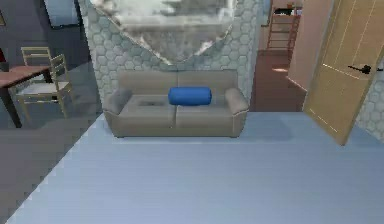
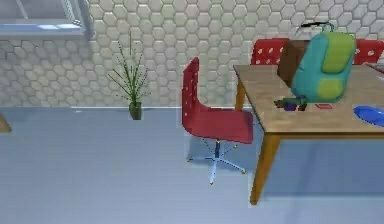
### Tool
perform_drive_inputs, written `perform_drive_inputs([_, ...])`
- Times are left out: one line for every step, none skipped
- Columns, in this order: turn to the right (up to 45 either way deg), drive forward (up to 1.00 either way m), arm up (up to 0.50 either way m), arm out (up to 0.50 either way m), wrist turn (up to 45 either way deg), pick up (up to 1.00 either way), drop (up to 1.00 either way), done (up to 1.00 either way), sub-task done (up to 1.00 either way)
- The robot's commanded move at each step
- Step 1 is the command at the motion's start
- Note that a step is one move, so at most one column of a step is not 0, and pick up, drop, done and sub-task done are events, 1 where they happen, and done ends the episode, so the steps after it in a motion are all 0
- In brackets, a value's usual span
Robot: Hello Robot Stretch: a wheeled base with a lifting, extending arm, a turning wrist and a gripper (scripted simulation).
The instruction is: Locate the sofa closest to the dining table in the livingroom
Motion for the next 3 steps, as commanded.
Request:
perform_drive_inputs([45.0, 0.0, 0.0, 0.0, 0.0, 0.0, 0.0, 0.0, 0.0])
perform_drive_inputs([42.0, 0.0, 0.0, 0.0, 0.0, 0.0, 0.0, 0.0, 0.0])
perform_drive_inputs([3.0, 0.0, 0.0, 0.0, 0.0, 0.0, 0.0, 0.0, 0.0])
